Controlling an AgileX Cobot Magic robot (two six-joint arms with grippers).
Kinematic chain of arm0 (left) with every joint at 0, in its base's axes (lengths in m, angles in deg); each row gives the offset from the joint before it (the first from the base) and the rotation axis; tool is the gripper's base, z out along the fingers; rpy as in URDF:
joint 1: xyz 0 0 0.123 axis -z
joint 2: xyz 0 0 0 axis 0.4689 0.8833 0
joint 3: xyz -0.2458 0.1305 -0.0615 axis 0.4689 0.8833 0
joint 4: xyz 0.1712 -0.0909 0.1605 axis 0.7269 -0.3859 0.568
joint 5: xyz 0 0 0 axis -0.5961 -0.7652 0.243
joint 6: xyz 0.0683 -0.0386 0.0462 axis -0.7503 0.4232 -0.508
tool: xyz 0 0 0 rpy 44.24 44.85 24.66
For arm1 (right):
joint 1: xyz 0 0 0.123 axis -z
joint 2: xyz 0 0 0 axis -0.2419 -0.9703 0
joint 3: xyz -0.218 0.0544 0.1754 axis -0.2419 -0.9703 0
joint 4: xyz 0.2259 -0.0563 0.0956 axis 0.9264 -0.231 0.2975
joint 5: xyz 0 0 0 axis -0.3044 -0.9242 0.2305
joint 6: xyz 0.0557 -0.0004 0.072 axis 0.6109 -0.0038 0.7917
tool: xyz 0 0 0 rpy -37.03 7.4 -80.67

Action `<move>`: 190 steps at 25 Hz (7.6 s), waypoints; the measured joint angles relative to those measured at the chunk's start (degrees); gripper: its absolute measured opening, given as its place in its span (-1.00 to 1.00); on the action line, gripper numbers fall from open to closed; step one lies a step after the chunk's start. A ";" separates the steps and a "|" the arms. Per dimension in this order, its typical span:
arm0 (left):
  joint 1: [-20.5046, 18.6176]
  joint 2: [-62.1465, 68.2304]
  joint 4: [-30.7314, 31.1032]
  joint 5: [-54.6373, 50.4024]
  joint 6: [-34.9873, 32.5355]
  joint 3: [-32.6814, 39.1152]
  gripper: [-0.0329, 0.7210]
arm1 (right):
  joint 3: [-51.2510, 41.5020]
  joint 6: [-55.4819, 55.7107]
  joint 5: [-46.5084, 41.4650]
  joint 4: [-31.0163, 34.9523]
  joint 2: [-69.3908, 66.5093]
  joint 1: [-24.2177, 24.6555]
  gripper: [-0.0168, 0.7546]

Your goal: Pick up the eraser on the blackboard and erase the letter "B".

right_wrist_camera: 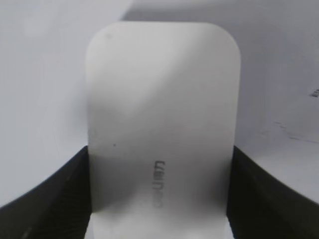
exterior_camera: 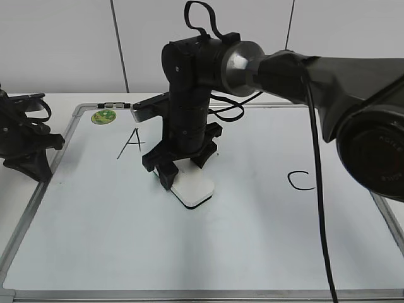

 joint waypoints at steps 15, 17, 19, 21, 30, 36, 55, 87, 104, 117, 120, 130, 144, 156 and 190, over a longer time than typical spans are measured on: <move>0.00 0.00 0.11 0.11 0.00 0.00 -0.88 | 0.00 3.12 0.00 -1.76 0.20 6.64 0.47; 0.00 0.00 0.11 0.11 0.00 0.00 -0.88 | 0.00 3.33 0.00 -1.90 0.20 8.32 0.47; 0.00 0.00 0.11 0.11 0.00 0.00 -0.88 | 0.00 3.62 0.00 -1.99 0.20 9.66 0.47; 0.00 0.00 0.11 0.11 0.00 0.00 -0.88 | 0.00 3.84 0.00 -1.99 0.31 10.84 0.47; 0.00 0.00 0.21 0.00 0.00 -0.04 -0.88 | 0.39 5.44 -0.50 -5.34 2.87 12.58 0.46; 0.00 0.00 0.21 0.00 0.00 -0.04 -0.88 | 1.43 5.44 -0.53 -6.19 12.24 12.86 0.46; 0.00 0.00 0.31 0.10 0.00 -0.04 -0.88 | -24.13 6.14 -1.35 -8.05 38.47 24.10 0.46; 0.00 0.00 0.19 0.08 0.00 -0.04 -0.88 | -47.69 5.20 23.58 -6.06 27.42 31.90 0.46; 0.00 0.00 0.09 0.19 0.00 -0.04 -0.88 | -45.51 7.53 20.95 -7.67 25.19 31.90 0.70; 0.00 0.77 -0.14 -1.91 -0.35 -5.89 0.17 | -28.48 4.18 9.25 -5.87 30.00 31.90 0.63; 0.00 0.77 -0.23 -8.57 -0.35 -12.45 0.44 | -24.90 2.92 5.26 -5.35 31.13 31.90 0.59; 0.76 -3.95 -0.36 -19.83 -0.35 -23.88 0.53 | -19.10 0.17 -0.87 -3.89 40.80 31.90 0.58; 4.41 -31.91 2.64 -21.37 5.18 -20.76 0.49 | -18.97 -0.91 -2.38 -3.89 60.18 31.90 0.57; 4.49 -56.13 2.77 -22.37 5.61 1.12 0.44 | -27.28 -2.12 -2.69 -3.89 77.02 31.90 0.56; 4.49 -105.64 10.84 -22.88 7.95 46.56 0.44 | -80.72 0.48 -3.05 -7.41 125.87 31.90 0.56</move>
